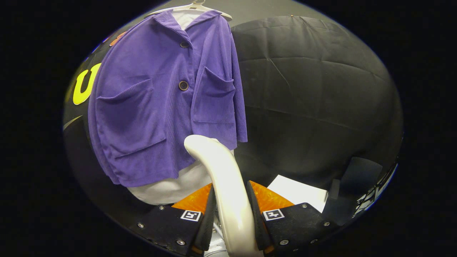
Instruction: Iron the clothes twice with a garment steamer, once on the left side and once on the right side.
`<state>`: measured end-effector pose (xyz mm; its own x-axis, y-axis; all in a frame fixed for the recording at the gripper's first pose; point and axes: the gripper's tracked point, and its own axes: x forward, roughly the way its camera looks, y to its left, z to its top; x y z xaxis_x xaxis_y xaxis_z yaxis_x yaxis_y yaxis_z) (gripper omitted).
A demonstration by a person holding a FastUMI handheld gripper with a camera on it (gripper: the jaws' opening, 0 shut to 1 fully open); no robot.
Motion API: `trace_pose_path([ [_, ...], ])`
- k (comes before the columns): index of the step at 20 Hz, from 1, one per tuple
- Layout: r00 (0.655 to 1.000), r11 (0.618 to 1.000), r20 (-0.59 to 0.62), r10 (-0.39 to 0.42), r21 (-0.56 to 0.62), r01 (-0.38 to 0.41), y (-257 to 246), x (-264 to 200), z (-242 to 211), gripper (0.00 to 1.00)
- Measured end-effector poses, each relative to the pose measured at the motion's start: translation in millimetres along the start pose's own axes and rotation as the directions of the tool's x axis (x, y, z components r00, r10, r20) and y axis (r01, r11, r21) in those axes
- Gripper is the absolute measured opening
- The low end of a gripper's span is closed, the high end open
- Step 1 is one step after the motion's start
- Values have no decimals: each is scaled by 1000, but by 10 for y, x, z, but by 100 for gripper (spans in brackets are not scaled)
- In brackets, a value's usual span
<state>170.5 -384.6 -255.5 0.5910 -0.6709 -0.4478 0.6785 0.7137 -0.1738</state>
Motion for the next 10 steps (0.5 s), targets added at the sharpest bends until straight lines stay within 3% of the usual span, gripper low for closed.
trace_pose_path([
  [10,967,989,224,123,51,-137,-72,-1603,759,48],
])
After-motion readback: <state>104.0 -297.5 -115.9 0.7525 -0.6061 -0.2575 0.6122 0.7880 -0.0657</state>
